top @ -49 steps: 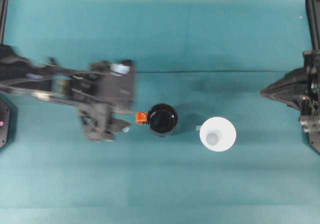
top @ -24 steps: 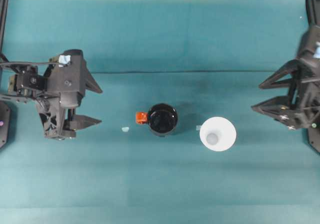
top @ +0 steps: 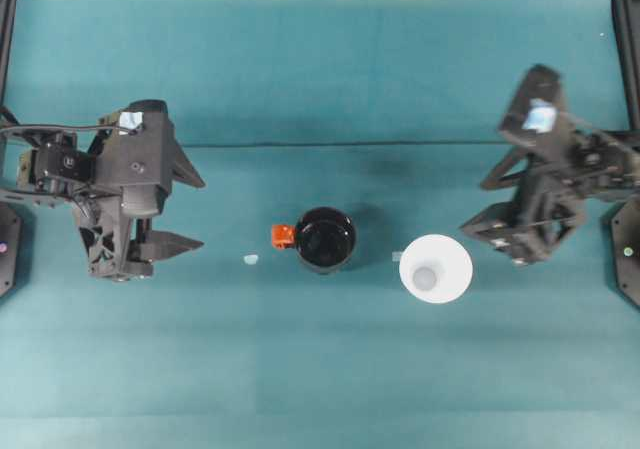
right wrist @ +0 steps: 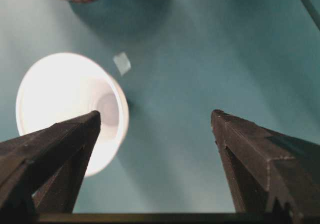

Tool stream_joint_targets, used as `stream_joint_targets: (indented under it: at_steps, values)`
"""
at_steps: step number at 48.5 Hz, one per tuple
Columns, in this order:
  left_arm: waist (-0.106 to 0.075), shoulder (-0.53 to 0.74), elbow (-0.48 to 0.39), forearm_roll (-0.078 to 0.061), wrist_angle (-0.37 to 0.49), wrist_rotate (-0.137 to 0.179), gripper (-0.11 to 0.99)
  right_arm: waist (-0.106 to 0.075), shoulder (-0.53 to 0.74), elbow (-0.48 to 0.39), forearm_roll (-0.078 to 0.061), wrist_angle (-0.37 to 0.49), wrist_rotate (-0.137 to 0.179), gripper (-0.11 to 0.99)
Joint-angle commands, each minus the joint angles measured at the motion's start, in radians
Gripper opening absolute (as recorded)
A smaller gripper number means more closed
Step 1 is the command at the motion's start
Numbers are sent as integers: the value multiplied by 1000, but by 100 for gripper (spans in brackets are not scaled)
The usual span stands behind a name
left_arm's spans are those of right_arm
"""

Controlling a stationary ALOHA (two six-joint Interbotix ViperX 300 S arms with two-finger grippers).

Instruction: Put the paper cup into the moved red handle cup holder.

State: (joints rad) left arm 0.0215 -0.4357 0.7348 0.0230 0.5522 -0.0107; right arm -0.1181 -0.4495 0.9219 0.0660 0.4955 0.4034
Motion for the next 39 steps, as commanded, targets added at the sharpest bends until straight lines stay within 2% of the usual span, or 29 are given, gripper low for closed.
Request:
stream_joint_targets:
  at_steps: [1,18,23,34,39]
  values:
    - [0,-9,-8,5,-8,-3,96,9,51,-43,2,2,9,94]
    - [0,-14,0,5,-8,-3,96,66,221,-77,3,5,8,94]
    - [0,-12,2,5,-6,-3,96,66,250,-78,2,5,8,94]
    - [0,-8,2,3,-9,-5,96,46,282,-74,2,-5,6,94]
    - [0,-8,2,5,-11,-5,96,44,287,-78,2,0,6,93]
